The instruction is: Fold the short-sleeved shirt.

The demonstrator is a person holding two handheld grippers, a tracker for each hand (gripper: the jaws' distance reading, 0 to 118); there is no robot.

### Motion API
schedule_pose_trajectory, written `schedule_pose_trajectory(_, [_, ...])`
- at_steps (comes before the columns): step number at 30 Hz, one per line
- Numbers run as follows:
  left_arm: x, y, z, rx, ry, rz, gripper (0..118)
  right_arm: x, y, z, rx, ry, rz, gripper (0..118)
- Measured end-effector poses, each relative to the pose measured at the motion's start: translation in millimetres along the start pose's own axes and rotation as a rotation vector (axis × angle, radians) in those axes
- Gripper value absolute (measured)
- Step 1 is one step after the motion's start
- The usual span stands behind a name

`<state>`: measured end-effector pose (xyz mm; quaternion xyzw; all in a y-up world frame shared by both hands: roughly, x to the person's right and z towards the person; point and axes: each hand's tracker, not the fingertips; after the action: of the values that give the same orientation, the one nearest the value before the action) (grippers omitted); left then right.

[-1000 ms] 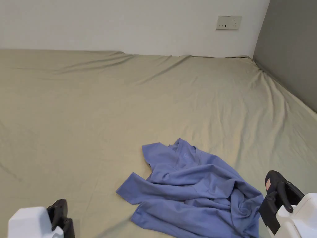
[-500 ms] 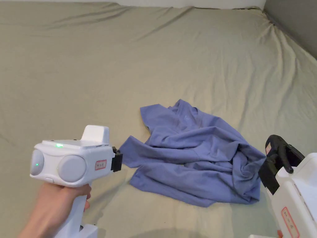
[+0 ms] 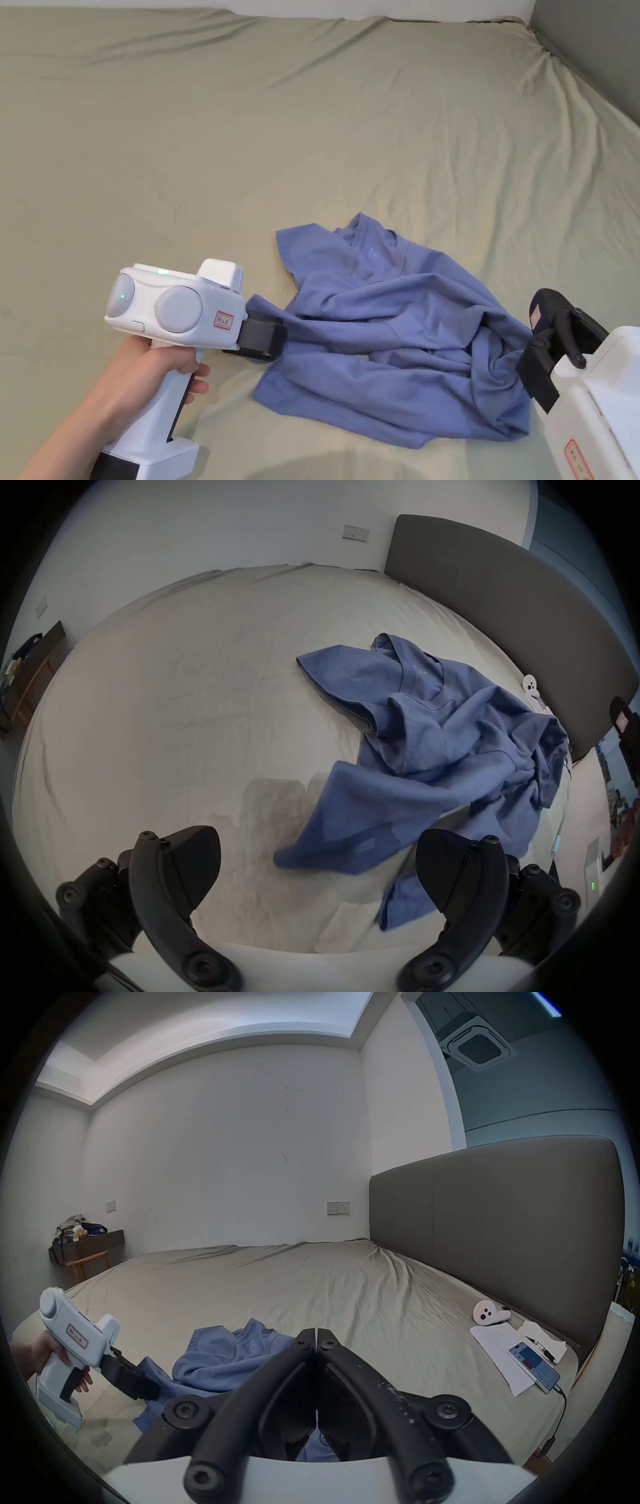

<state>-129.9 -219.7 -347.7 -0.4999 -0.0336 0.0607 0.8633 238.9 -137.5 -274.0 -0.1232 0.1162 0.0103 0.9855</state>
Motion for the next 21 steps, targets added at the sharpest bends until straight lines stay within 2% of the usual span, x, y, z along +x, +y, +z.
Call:
schedule_pose_trajectory(1, [0, 0, -3, -0.008, -0.009, -0.003, 82, 0, 0, -1, -0.004, 0.000, 0.003, 1])
schedule_pose_trajectory(3, [0, -2, -4, -0.002, -0.018, 0.009, 56, 1, -1, -2, -0.011, 0.001, 0.008, 1])
schedule_pose_trajectory(4, [0, -6, 4, 0.029, 0.034, 0.000, 29, 2, -2, -3, -0.013, 0.001, 0.009, 1])
schedule_pose_trajectory(5, [-2, -7, 9, 0.039, 0.003, -0.008, 3, 2, -2, -3, -0.016, 0.000, 0.010, 1])
schedule_pose_trajectory(8, [4, -11, 22, 0.066, -0.112, 0.089, 3, 3, -4, -4, -0.025, -0.002, 0.010, 1])
schedule_pose_trajectory(12, [18, -21, 33, 0.090, -0.061, 0.005, 2, 4, -6, -4, -0.041, -0.001, 0.007, 1])
schedule_pose_trajectory(21, [16, -39, 72, 0.198, -0.103, 0.076, 2, 30, 21, 2, -0.062, -0.033, 0.020, 1])
